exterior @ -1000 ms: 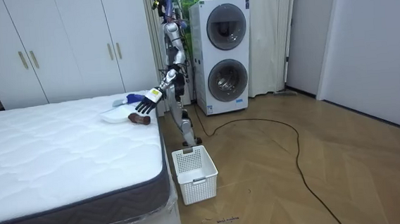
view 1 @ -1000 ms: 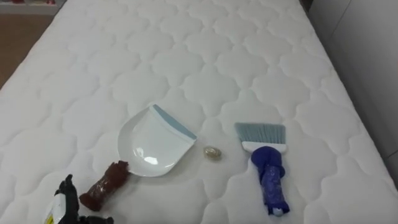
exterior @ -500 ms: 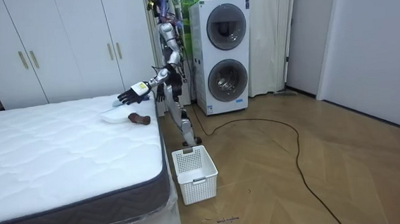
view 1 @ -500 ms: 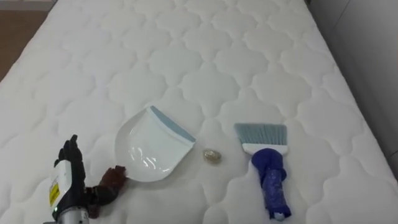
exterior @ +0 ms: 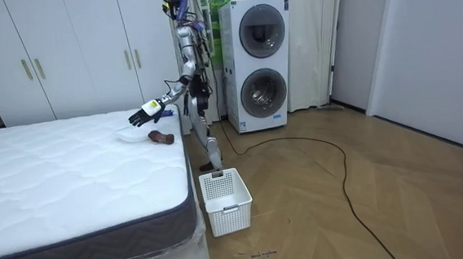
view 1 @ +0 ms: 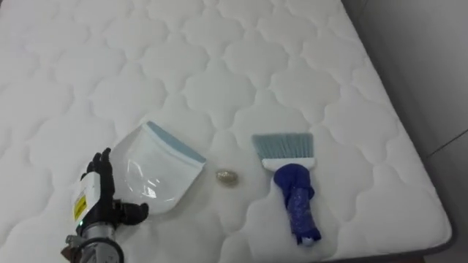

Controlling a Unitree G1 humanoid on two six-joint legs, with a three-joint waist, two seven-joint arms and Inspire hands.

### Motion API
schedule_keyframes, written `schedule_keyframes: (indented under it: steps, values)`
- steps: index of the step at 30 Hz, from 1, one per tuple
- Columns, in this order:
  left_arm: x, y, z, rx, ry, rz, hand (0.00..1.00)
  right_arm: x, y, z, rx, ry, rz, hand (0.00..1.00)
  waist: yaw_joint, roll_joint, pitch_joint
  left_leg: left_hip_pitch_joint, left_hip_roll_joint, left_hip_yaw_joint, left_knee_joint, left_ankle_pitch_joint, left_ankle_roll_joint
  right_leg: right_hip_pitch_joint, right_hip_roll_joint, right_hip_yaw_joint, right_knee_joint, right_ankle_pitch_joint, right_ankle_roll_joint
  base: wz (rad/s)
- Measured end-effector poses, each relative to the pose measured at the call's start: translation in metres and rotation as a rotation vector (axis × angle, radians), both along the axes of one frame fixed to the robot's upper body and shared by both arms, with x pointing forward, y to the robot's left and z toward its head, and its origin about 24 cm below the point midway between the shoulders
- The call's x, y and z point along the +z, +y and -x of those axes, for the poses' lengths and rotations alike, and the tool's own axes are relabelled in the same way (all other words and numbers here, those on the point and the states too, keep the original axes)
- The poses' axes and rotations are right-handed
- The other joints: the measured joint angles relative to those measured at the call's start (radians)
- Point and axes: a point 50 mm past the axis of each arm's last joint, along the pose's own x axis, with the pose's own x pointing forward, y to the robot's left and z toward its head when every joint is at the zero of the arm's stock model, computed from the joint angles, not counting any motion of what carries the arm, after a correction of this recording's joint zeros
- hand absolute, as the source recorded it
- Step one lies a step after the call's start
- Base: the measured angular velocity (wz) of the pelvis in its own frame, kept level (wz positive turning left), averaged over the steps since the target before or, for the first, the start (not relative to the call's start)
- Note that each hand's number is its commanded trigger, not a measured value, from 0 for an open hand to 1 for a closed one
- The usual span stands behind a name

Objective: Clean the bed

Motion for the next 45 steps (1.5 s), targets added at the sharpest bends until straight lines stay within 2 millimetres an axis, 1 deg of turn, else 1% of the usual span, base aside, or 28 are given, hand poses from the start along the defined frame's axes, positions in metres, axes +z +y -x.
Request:
schedule_keyframes:
  steps: [1, 2, 3, 4, 5, 9, 10, 13, 14, 18, 22, 28, 29, 31, 32, 33, 35, 38, 40, 42, 45]
  values:
    - [0.000, 0.001, -0.001, 0.002, 0.000, 0.000, 0.00, 0.000, 0.000, -0.001, 0.007, -0.001, 0.000, 0.00, 0.001, 0.000, -0.0001, -0.005, -0.001, 0.000, 0.000, 0.001, 0.002, -0.002, -0.002, -0.005, 0.000, -0.002, 0.004, 0.22]
    - [0.001, 0.003, -0.003, 0.007, 0.001, -0.005, 0.00, 0.001, 0.001, -0.004, 0.017, -0.004, 0.002, 0.00, 0.002, -0.003, -0.0015, -0.021, -0.004, 0.000, 0.005, 0.006, 0.009, -0.018, -0.007, -0.015, 0.005, -0.005, 0.005, 0.16]
    - [0.001, 0.005, -0.004, 0.009, 0.004, -0.009, 0.00, 0.001, 0.000, -0.006, 0.023, -0.006, 0.006, 0.00, 0.003, -0.003, -0.0012, -0.033, -0.007, 0.000, 0.013, 0.007, 0.010, -0.027, -0.011, -0.019, 0.006, -0.006, 0.004, 0.14]
    - [-0.001, 0.006, -0.004, 0.013, 0.019, -0.012, 0.00, 0.002, -0.002, -0.010, 0.031, -0.007, 0.013, 0.00, 0.002, 0.001, 0.0010, -0.054, -0.010, 0.000, 0.025, 0.010, 0.012, -0.047, -0.016, -0.021, 0.018, -0.008, 0.004, 0.07]
    - [-0.003, 0.006, -0.003, 0.014, 0.028, -0.013, 0.00, 0.003, -0.003, -0.013, 0.031, -0.014, 0.015, 0.00, 0.003, 0.004, 0.0011, -0.069, -0.011, 0.000, 0.034, 0.012, 0.013, -0.064, -0.019, -0.021, 0.030, -0.008, 0.004, 0.04]
    - [-0.003, 0.008, -0.006, 0.029, 0.034, -0.005, 0.00, 0.004, -0.004, -0.018, 0.028, -0.019, 0.012, 0.00, 0.009, 0.002, 0.0032, -0.097, -0.019, 0.003, 0.040, 0.024, 0.019, -0.101, -0.033, -0.021, 0.060, -0.012, 0.005, 0.03]
    - [-0.003, 0.010, -0.008, 0.036, 0.035, -0.011, 0.00, 0.005, -0.004, -0.021, 0.034, -0.025, 0.013, 0.00, 0.009, 0.002, 0.0074, -0.107, -0.021, 0.003, 0.046, 0.026, 0.021, -0.114, -0.036, -0.020, 0.072, -0.013, 0.006, 0.00]
    - [-0.002, 0.013, -0.012, 0.045, 0.036, -0.026, 0.00, 0.007, -0.005, -0.028, 0.053, -0.035, 0.020, 0.00, 0.009, 0.005, 0.0127, -0.140, -0.028, 0.002, 0.056, 0.030, 0.025, -0.151, -0.046, -0.024, 0.094, -0.014, 0.007, 0.01]
    - [-0.001, 0.013, -0.015, 0.047, 0.034, -0.025, 0.00, 0.008, -0.005, -0.030, 0.054, -0.041, 0.023, 0.00, 0.007, 0.006, 0.0176, -0.155, -0.031, 0.001, 0.066, 0.031, 0.026, -0.163, -0.049, -0.023, 0.103, -0.015, 0.008, 0.05]
    - [0.008, 0.015, -0.027, 0.070, -0.014, -0.027, 0.00, 0.010, -0.004, -0.037, 0.058, -0.058, 0.025, 0.00, 0.003, 0.003, 0.0232, -0.215, -0.033, 0.002, 0.097, 0.031, 0.028, -0.212, -0.052, -0.026, 0.124, -0.017, 0.009, 0.11]
    - [0.011, 0.015, -0.031, 0.090, -0.040, -0.022, 0.00, 0.010, -0.005, -0.039, 0.054, -0.064, 0.039, 0.00, 0.005, 0.001, 0.0241, -0.256, -0.037, 0.002, 0.119, 0.031, 0.028, -0.258, -0.067, -0.038, 0.161, -0.031, 0.006, 0.07]
    - [0.017, 0.015, -0.038, 0.107, -0.084, -0.022, 0.00, 0.010, -0.006, -0.039, 0.040, -0.067, 0.062, 0.00, 0.008, 0.002, 0.0263, -0.306, -0.038, 0.004, 0.159, 0.030, 0.028, -0.304, -0.078, -0.051, 0.212, -0.060, -0.001, 0.14]
    - [0.017, 0.016, -0.037, 0.118, -0.086, -0.020, 0.00, 0.011, -0.006, -0.041, 0.041, -0.073, 0.064, 0.00, 0.007, 0.002, 0.0292, -0.309, -0.039, 0.004, 0.161, 0.030, 0.028, -0.313, -0.081, -0.052, 0.224, -0.064, -0.003, 0.03]
    - [0.017, 0.016, -0.038, 0.135, -0.093, -0.013, 0.00, 0.011, -0.006, -0.042, 0.038, -0.078, 0.069, 0.00, 0.005, 0.003, 0.0307, -0.323, -0.038, 0.005, 0.175, 0.030, 0.028, -0.324, -0.082, -0.053, 0.235, -0.068, -0.006, 0.03]
    - [0.018, 0.017, -0.039, 0.139, -0.102, -0.015, 0.00, 0.011, -0.007, -0.041, 0.033, -0.080, 0.073, 0.00, 0.005, 0.007, 0.0341, -0.330, -0.036, 0.005, 0.180, 0.029, 0.026, -0.330, -0.082, -0.056, 0.241, -0.068, -0.007, 0.06]
    - [0.019, 0.017, -0.040, 0.139, -0.105, -0.016, 0.00, 0.011, -0.007, -0.041, 0.031, -0.080, 0.075, 0.00, 0.004, 0.008, 0.0348, -0.335, -0.035, 0.006, 0.183, 0.029, 0.025, -0.334, -0.083, -0.057, 0.245, -0.069, -0.008, 0.07]
    - [0.025, 0.019, -0.047, 0.147, -0.127, -0.031, 0.00, 0.012, -0.007, -0.044, 0.025, -0.089, 0.088, 0.00, 0.001, 0.014, 0.0394, -0.364, -0.032, 0.010, 0.204, 0.029, 0.025, -0.357, -0.084, -0.063, 0.256, -0.069, -0.011, 0.06]
    - [0.028, 0.022, -0.052, 0.155, -0.131, -0.038, 0.00, 0.013, -0.007, -0.046, 0.029, -0.094, 0.094, 0.00, -0.006, 0.018, 0.0430, -0.380, -0.030, 0.019, 0.210, 0.029, 0.026, -0.376, -0.087, -0.063, 0.269, -0.069, -0.014, 0.00]
    - [0.027, 0.023, -0.051, 0.172, -0.131, -0.021, 0.00, 0.013, -0.005, -0.048, 0.042, -0.095, 0.097, 0.00, -0.015, 0.018, 0.0431, -0.385, -0.029, 0.021, 0.214, 0.029, 0.026, -0.383, -0.087, -0.062, 0.274, -0.069, -0.014, 0.00]
    - [0.026, 0.022, -0.052, 0.173, -0.122, -0.009, 0.00, 0.013, -0.005, -0.048, 0.016, -0.099, 0.088, 0.00, -0.019, 0.019, 0.0436, -0.401, -0.025, 0.043, 0.225, 0.028, 0.028, -0.400, -0.089, -0.058, 0.285, -0.071, -0.015, -0.02]
    - [0.023, 0.021, -0.051, 0.168, -0.105, -0.014, 0.00, 0.013, -0.005, -0.047, 0.001, -0.100, 0.080, 0.00, -0.024, 0.019, 0.0437, -0.422, -0.024, 0.046, 0.238, 0.026, 0.030, -0.420, -0.089, -0.053, 0.296, -0.071, -0.015, -0.03]
